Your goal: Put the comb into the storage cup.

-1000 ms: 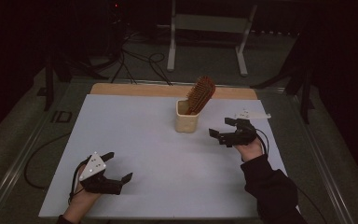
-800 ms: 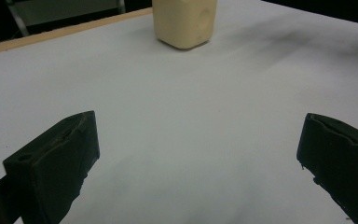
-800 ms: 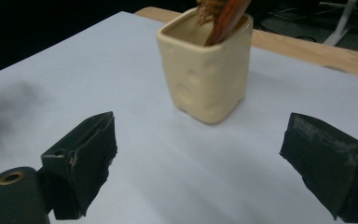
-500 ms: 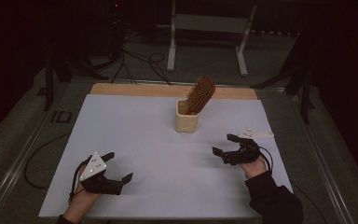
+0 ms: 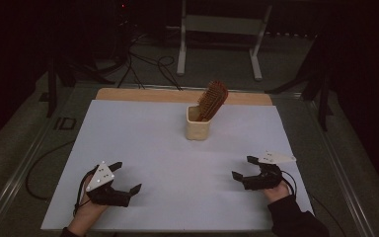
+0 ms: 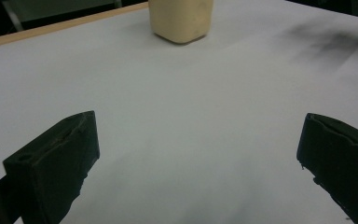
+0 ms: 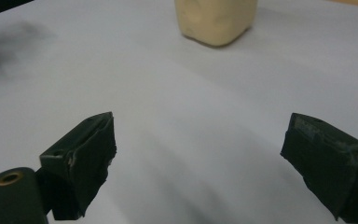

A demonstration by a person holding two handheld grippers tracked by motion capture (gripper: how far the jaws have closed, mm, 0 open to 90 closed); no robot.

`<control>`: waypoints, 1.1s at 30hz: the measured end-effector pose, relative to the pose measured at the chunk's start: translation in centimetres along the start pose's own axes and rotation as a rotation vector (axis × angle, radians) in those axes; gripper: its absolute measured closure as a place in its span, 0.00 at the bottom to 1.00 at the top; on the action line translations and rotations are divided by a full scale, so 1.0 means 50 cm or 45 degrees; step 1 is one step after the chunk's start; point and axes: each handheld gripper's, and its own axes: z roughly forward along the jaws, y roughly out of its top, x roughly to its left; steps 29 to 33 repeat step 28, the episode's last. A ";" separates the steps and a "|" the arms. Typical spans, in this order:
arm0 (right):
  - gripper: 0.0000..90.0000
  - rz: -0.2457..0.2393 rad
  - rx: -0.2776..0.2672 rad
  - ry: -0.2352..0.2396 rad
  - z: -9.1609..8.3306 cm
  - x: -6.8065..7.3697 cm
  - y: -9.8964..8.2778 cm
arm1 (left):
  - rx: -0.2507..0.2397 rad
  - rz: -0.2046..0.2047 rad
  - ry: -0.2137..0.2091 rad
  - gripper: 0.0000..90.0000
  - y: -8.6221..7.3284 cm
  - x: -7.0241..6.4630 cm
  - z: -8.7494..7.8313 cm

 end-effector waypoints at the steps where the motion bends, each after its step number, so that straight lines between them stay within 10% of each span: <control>1: 0.10 0.002 -0.003 -0.002 -0.003 0.000 -0.005 | 0.000 0.001 -0.003 0.00 0.000 0.001 0.000; 33: 0.10 -0.058 -0.019 -0.082 -0.031 -0.006 -0.050 | 0.043 0.014 0.000 0.00 -0.018 0.012 -0.005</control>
